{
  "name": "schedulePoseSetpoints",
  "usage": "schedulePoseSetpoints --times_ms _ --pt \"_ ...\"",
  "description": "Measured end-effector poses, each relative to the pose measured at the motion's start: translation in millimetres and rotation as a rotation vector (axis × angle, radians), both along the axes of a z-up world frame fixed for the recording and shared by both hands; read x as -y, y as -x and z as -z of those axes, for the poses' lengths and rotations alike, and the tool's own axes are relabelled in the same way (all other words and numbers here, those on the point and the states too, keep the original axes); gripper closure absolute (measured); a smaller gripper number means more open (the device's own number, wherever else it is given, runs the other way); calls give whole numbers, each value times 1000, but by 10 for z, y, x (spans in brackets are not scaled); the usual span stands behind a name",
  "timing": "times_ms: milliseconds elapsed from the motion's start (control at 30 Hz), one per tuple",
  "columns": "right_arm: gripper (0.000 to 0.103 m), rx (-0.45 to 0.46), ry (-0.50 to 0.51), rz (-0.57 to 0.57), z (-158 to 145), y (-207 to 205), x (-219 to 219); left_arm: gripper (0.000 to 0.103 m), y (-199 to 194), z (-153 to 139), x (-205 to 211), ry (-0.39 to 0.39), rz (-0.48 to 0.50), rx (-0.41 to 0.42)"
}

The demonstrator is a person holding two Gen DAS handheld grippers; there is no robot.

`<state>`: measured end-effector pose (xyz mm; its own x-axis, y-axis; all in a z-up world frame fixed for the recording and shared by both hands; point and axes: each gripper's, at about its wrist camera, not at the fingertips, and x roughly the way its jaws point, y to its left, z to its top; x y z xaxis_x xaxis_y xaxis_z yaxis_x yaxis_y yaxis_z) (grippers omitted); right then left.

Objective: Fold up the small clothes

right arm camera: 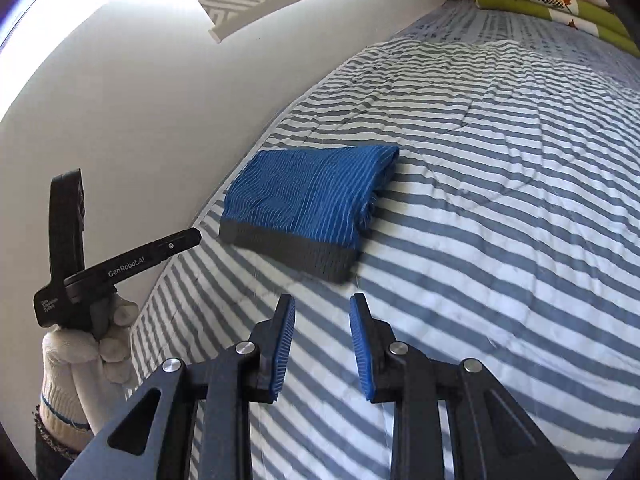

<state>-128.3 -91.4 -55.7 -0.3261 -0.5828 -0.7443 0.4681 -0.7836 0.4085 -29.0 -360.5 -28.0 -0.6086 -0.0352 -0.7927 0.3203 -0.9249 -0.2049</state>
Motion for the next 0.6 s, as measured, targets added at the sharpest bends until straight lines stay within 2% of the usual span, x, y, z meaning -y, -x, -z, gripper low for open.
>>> schedulePoseSetpoints --times_ms 200,300,433,567,600 --pt "77 -43 -85 17 -231 -790 -754 81 -768 -335 -954 52 85 -10" --pt "77 -80 -128 46 -367 -1188 -1137 80 -1175 -546 -1429 73 119 -53" --pt "73 -116 -109 99 -572 -1639 -1655 65 -1719 -779 -2013 111 145 -115" --pt "69 -166 -99 160 -767 -2096 -2081 55 -2257 -961 -2500 121 167 -158" --pt "68 -175 -95 168 -802 -2212 -2166 49 -2379 -990 -2589 120 161 -167"
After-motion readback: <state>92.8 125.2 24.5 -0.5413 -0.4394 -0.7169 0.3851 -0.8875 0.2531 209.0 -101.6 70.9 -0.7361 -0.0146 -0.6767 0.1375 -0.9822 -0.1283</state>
